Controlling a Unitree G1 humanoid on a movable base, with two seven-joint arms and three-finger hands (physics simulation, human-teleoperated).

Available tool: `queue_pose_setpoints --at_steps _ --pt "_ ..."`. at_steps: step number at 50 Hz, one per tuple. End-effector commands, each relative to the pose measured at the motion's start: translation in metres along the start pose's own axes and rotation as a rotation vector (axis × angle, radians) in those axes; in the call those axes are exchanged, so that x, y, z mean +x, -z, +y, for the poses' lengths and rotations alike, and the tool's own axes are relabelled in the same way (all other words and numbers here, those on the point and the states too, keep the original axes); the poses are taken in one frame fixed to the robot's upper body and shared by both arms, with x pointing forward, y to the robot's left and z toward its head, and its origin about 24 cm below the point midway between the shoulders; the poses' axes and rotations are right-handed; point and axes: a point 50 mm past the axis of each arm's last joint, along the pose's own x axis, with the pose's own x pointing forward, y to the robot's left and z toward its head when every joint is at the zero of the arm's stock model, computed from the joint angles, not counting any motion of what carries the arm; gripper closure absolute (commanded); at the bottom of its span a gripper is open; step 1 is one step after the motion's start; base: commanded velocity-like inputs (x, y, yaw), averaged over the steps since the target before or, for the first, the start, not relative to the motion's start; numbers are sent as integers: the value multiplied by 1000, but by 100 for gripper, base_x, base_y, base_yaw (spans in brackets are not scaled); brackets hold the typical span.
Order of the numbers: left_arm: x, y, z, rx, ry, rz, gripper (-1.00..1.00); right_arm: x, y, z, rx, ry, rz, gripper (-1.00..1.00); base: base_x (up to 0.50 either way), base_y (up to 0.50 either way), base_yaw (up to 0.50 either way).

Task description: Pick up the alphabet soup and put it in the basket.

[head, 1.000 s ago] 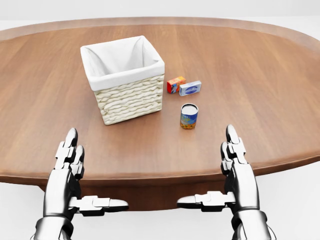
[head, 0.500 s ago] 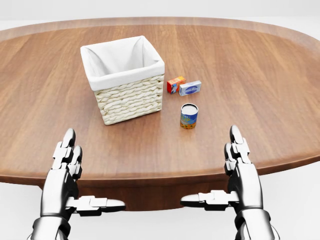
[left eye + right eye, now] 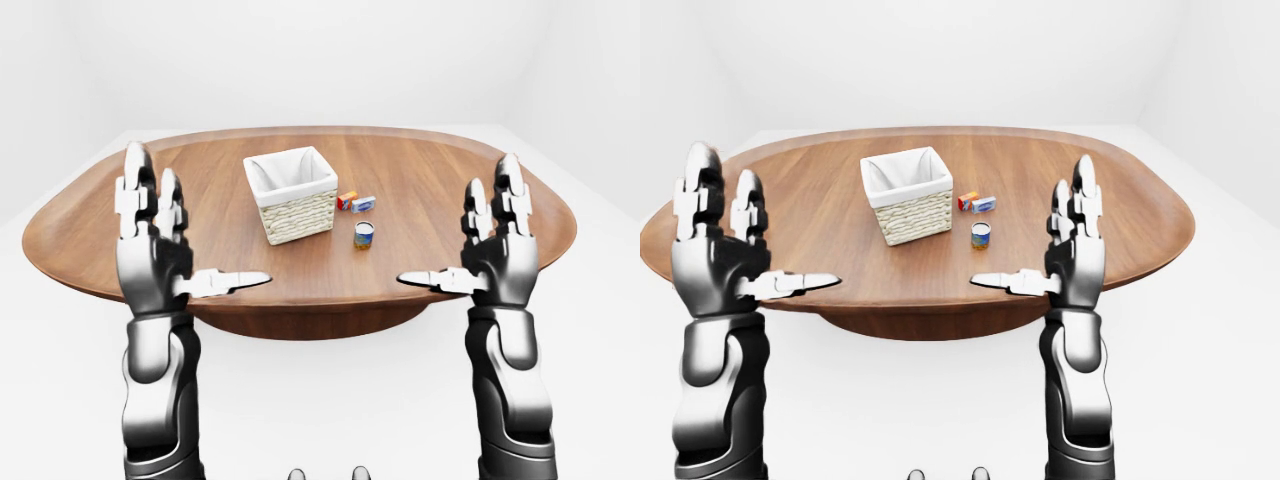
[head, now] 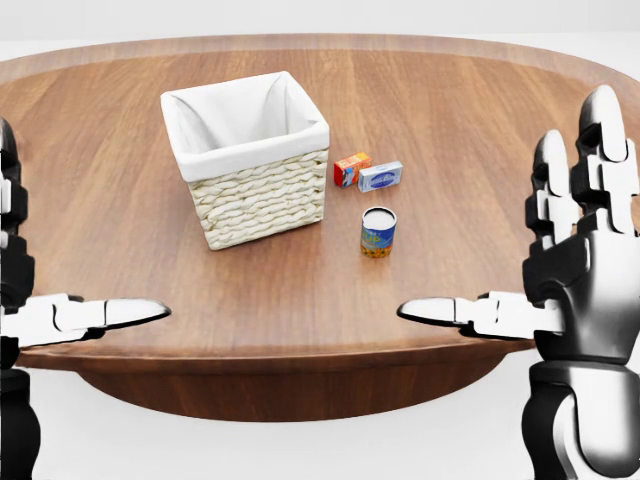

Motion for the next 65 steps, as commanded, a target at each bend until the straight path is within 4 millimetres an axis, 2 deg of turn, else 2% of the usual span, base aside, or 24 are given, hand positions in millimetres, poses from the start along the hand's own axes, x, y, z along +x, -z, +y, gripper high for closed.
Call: queue_pose_setpoints --at_steps 1,6,10,15,22,24,27,30,34,39,42,44,50,54,57,65 --pt "-3 -123 13 -74 -27 -578 -100 4 -66 1 67 3 -295 -100 0 0 0" --pt "-7 -140 14 -127 -26 -659 -100 3 -71 5 78 -11 -317 -100 0 0 0" --pt "-6 -136 9 -125 -6 -631 -100 2 -77 6 91 -13 -349 -100 0 0 0" --pt "-8 -141 9 -129 -2 -659 -100 3 -83 4 93 -3 -374 -100 0 0 0" --pt "-14 -165 17 -225 -22 -781 -100 1 -88 6 110 -12 -397 -100 0 0 0" --pt "-12 -162 18 -232 -22 -758 -100 1 -85 6 105 -15 -382 -100 0 0 0" --pt "-6 -148 20 -204 -34 -673 -100 1 -80 7 90 -21 -360 -100 0 0 0" --pt "-7 -149 20 -230 -42 -675 -100 1 -80 8 81 -26 -359 -100 0 0 0" --pt "-10 -162 18 -274 -26 -741 -100 0 -80 9 78 -33 -362 -100 0 0 0" --pt "-20 -193 24 -414 -16 -882 -100 0 -81 10 79 -40 -367 -100 0 0 0" --pt "-18 -201 31 -539 -24 -855 -100 1 -79 11 68 -43 -358 -100 0 0 0" --pt "-14 -209 31 -581 73 -817 -100 0 -75 11 60 -46 -341 -100 0 0 0" --pt "-4 -210 17 -557 270 -617 -100 0 -69 13 36 -56 -313 -100 0 0 0" --pt "-2 -203 16 -521 244 -582 -100 -1 -78 15 35 -63 -355 -100 0 0 0" --pt "-2 -197 19 -505 200 -585 -100 -1 -70 16 14 -72 -320 -100 0 0 0" --pt "-3 -199 21 -494 185 -606 -100 -1 -71 16 2 -69 -324 -100 0 0 0"
